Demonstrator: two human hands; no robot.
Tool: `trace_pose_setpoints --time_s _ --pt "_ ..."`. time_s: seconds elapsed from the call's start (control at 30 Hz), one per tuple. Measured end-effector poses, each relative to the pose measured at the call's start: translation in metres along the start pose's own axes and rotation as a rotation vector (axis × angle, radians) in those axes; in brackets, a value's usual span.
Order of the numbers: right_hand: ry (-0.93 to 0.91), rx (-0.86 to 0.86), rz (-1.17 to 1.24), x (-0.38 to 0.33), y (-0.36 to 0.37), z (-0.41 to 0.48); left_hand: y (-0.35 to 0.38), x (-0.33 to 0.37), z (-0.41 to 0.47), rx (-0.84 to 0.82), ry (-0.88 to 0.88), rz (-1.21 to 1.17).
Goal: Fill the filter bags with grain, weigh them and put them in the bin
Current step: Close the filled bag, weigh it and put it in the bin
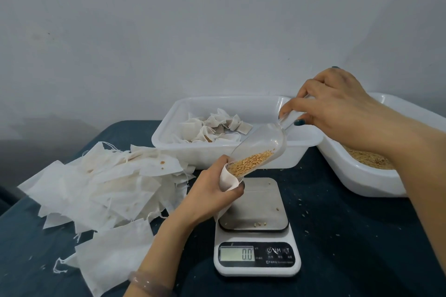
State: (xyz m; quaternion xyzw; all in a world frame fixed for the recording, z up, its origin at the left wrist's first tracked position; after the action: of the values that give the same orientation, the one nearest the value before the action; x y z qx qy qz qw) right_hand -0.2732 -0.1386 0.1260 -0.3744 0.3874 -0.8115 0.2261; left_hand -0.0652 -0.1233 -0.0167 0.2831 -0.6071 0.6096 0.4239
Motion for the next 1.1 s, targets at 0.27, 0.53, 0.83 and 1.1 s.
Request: trace_pose_setpoints --time_s 0.27,0.53,0.83,1.1 --pt "0.095 0.001 0.216 0.000 0.012 -0.013 -0.004 0.003 -0.001 0.021 -0.008 -0.059" --pt "0.370 -0.049 0.619 -0.004 0.043 -0.050 -0.009 0.009 -0.004 0.031 0.007 -0.170" --pt "0.696 0.320 0.860 0.010 0.059 -0.082 -0.016 -0.001 0.002 0.058 -0.029 -0.078" --pt "1.077 -0.101 0.189 0.077 0.073 -0.139 -0.025 0.025 0.013 0.329 0.152 0.459"
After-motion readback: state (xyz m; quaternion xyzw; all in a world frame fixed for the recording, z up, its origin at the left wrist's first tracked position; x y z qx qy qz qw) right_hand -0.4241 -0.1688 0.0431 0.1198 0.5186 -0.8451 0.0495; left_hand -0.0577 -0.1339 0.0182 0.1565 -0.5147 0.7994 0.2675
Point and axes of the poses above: each hand's wrist, its own z-axis towards the middle knuckle, its own y-axis out of the palm, x = y × z, the point moved 6 cm from there along z, towards the middle knuckle, and after that the axes turned 14 degrees about -y, right-handed, at the moved point
